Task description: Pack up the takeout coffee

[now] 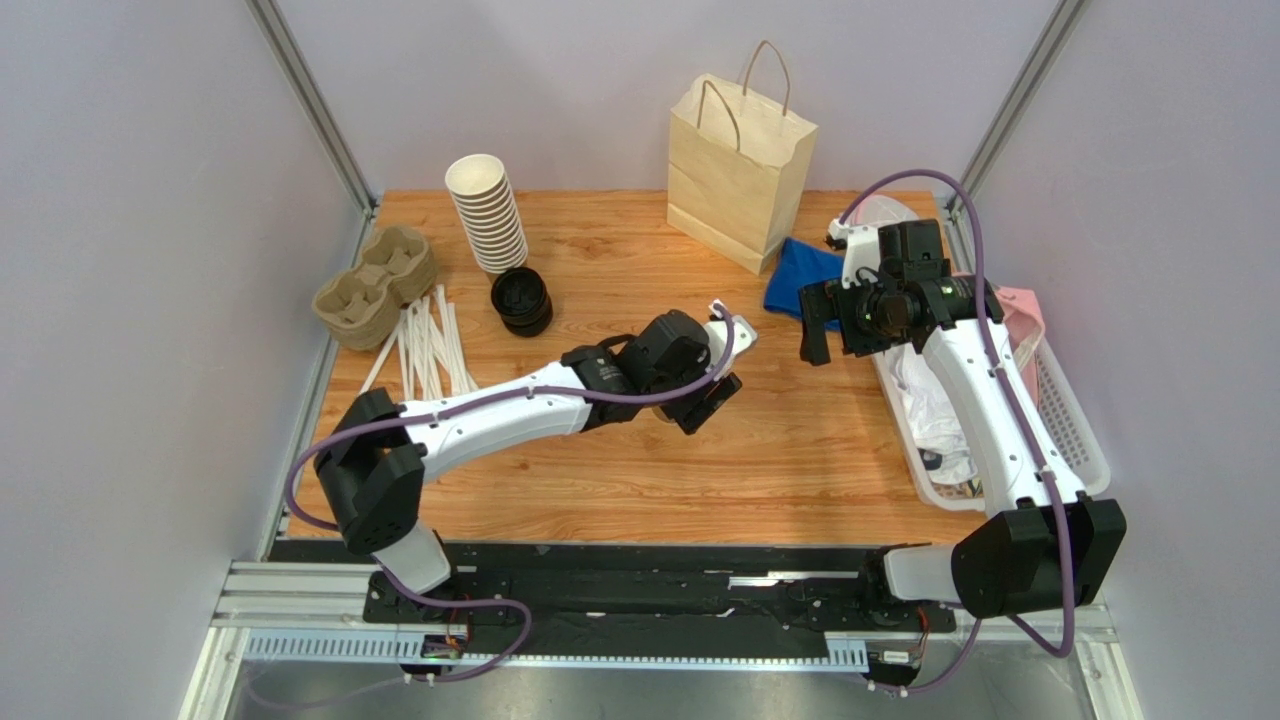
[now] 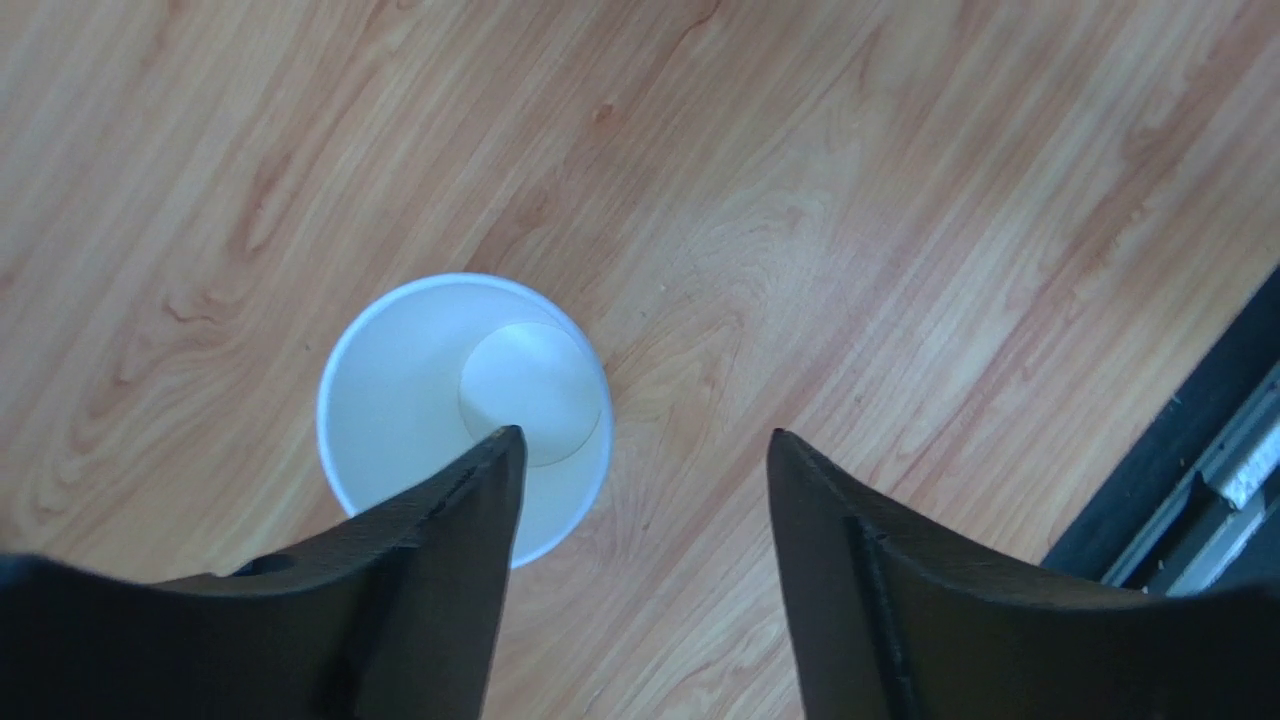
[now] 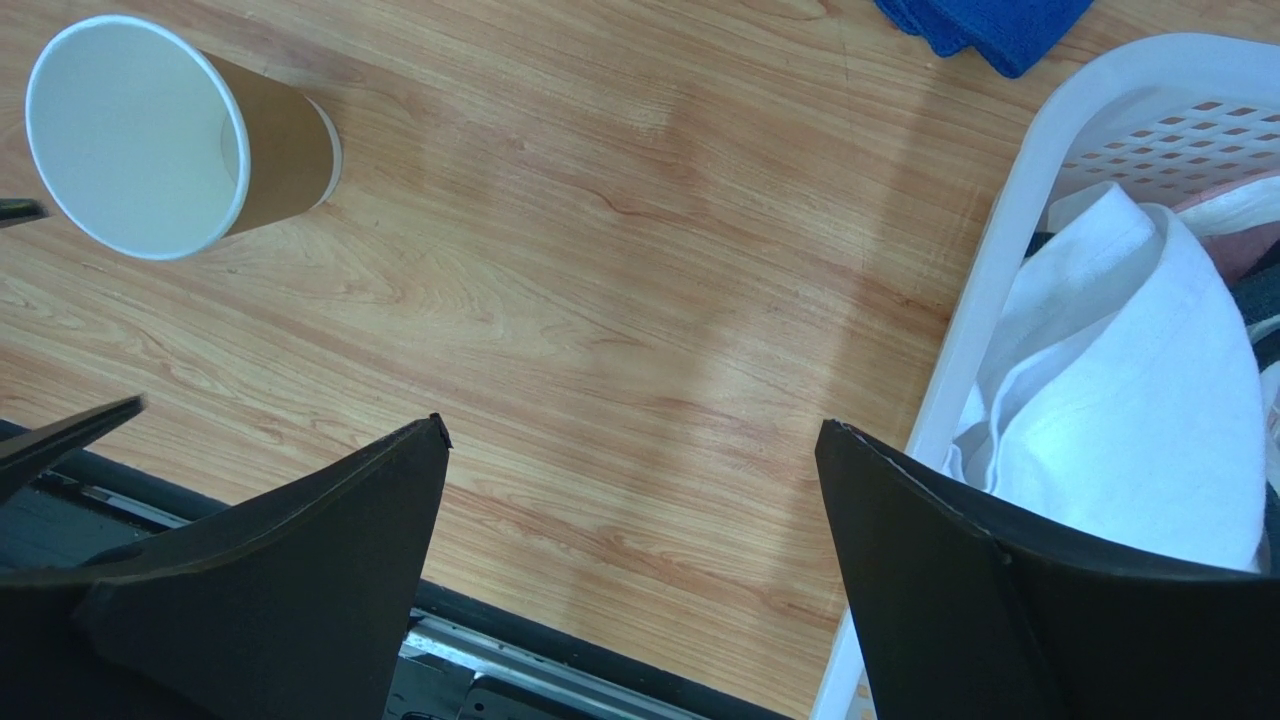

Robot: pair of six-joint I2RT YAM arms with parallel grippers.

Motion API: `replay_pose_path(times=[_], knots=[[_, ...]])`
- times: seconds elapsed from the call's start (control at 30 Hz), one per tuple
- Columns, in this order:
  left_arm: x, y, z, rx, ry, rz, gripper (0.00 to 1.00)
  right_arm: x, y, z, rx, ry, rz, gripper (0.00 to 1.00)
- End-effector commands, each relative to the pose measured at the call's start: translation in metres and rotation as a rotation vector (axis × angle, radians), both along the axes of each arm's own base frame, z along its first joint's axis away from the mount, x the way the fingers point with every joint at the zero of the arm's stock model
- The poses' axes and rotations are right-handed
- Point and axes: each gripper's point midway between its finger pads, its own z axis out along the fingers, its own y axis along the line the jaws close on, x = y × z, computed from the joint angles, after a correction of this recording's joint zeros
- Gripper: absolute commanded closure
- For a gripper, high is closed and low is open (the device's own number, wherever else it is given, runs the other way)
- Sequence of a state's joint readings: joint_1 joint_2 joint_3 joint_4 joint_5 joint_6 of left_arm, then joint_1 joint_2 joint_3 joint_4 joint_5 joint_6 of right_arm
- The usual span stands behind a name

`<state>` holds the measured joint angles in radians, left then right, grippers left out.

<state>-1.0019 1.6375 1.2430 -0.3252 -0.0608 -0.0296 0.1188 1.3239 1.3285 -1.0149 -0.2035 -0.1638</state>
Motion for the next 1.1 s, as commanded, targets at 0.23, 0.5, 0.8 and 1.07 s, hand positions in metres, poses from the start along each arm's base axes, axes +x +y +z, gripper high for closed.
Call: replay_pose_path(times=[0.23, 0.5, 0.8, 1.07], knots=[[-0.013, 0.084, 0.158, -0.163, -0.079, -0.014, 0.12, 0.024, -0.012, 0.074, -0.053, -0.216, -0.017, 0.0], [0.051, 0.186, 0.162, -0.286, 0.033, 0.425, 0.07, 0.03, 0.009, 0.097, 0.052, -0.282, 0.042, 0.0], [0.104, 0.229, 0.108, -0.171, 0.089, 0.626, 0.19, 0.029, 0.027, 0.075, 0.139, -0.183, 0.083, 0.0], [0.15, 0.227, 0.079, -0.132, 0.131, 0.641, 0.33, 0.022, 0.032, 0.074, 0.166, -0.187, 0.099, 0.0]])
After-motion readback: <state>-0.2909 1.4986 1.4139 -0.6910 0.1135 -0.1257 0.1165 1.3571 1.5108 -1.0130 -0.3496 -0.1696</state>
